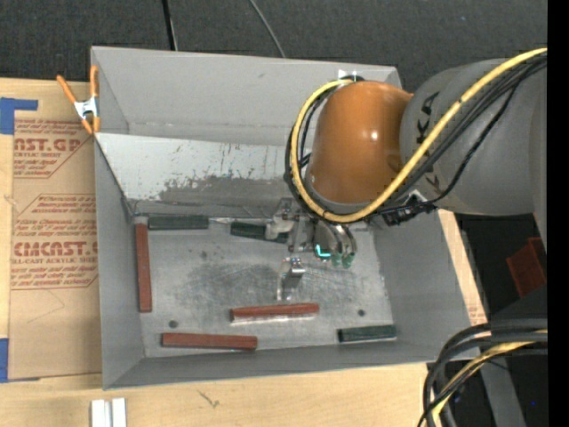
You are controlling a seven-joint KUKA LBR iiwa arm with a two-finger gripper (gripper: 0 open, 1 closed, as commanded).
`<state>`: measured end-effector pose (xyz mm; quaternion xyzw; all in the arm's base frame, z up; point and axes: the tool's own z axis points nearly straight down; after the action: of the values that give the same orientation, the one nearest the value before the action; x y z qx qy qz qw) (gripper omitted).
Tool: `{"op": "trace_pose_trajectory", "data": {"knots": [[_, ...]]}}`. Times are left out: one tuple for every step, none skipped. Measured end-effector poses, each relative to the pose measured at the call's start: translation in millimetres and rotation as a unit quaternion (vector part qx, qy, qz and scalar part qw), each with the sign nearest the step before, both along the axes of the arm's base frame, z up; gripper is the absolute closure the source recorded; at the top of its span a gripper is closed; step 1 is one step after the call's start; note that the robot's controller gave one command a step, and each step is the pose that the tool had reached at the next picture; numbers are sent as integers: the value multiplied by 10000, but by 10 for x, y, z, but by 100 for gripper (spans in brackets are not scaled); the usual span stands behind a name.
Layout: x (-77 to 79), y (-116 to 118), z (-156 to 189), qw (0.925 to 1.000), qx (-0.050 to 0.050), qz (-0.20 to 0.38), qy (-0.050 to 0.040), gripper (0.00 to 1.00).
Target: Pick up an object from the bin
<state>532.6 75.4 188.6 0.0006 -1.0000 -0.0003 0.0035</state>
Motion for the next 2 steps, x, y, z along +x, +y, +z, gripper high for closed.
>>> {"op": "trace_pose_trajectory", "data": {"knots": [[18,-4,42,10000,3,-2,-40,0],[-275,-397,-1059,10000,11,-40,38,100]]}}
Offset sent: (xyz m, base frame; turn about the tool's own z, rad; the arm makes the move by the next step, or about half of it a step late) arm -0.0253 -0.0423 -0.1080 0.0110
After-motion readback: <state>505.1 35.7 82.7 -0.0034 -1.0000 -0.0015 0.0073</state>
